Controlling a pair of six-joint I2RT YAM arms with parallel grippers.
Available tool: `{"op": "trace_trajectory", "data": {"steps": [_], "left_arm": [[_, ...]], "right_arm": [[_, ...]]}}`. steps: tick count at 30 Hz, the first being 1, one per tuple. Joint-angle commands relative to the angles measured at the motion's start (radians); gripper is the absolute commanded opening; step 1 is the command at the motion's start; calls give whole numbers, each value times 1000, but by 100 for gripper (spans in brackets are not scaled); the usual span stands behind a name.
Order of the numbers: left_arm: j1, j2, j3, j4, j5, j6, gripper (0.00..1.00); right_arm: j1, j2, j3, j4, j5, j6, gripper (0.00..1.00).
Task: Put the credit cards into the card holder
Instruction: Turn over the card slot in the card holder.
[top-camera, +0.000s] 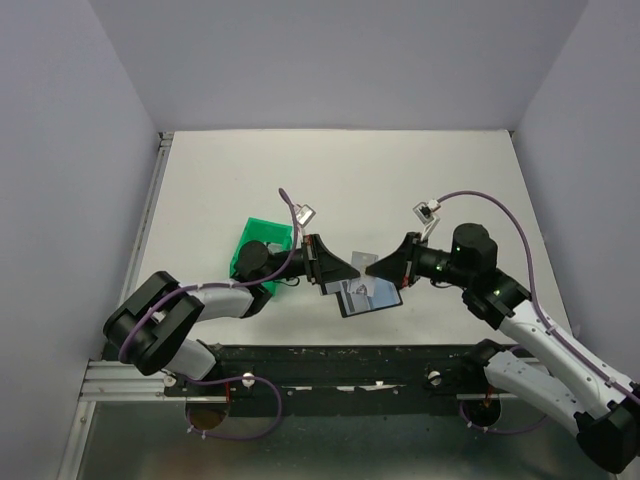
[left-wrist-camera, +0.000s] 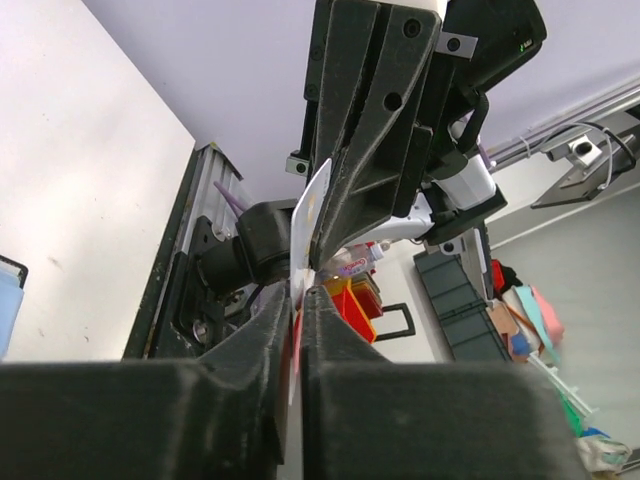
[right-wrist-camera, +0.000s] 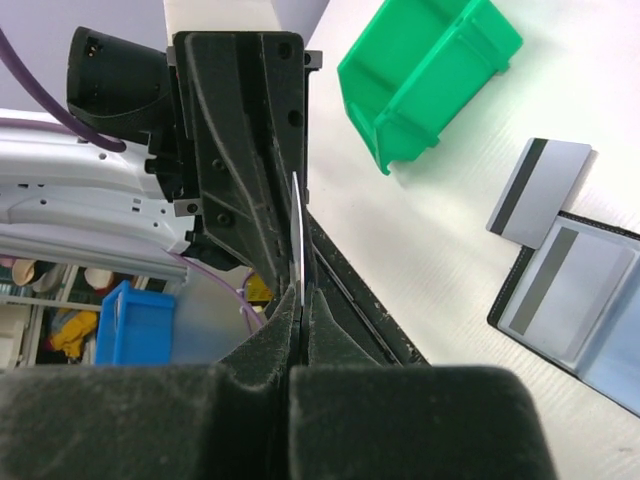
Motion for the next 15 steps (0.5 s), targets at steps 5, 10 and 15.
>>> {"op": "trace_trajectory", "data": {"steps": [5,10,15], "left_arm": [[-23,-49,18,122,6,12,0],[-25,-84,0,124,-81,9,0],[-26,-113,-6,109,-136,14,0]], "right_arm": [[-4,24,-11,80,-4,51,16],[-4,21,-64,228,4,138,27],[-4,7,-90,284,25,169,22]]}}
